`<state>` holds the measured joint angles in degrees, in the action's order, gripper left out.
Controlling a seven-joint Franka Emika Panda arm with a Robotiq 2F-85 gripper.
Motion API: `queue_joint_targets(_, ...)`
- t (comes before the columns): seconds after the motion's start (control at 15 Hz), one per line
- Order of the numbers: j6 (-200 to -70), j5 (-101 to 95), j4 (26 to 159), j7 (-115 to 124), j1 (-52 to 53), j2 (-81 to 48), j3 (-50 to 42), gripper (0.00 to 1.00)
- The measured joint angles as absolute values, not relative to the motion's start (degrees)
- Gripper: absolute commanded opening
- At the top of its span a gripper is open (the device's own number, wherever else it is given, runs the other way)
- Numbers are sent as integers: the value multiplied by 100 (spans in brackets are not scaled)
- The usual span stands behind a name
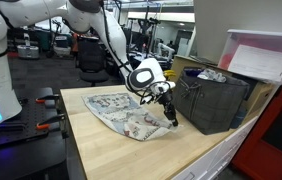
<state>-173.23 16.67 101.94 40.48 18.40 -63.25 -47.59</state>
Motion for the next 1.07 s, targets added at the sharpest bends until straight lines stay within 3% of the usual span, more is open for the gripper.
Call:
queue_joint_targets(0.33, -17323, 1692, 10236, 4269, 1996, -6419, -4767, 89)
queue_joint_targets(0.47, -17323, 1698, 10327, 4294, 2041, -6337, -4705, 99)
queue_joint_targets(1.07, -17334, 1696, 11719, 3728, 1280, -4811, -3577, 100)
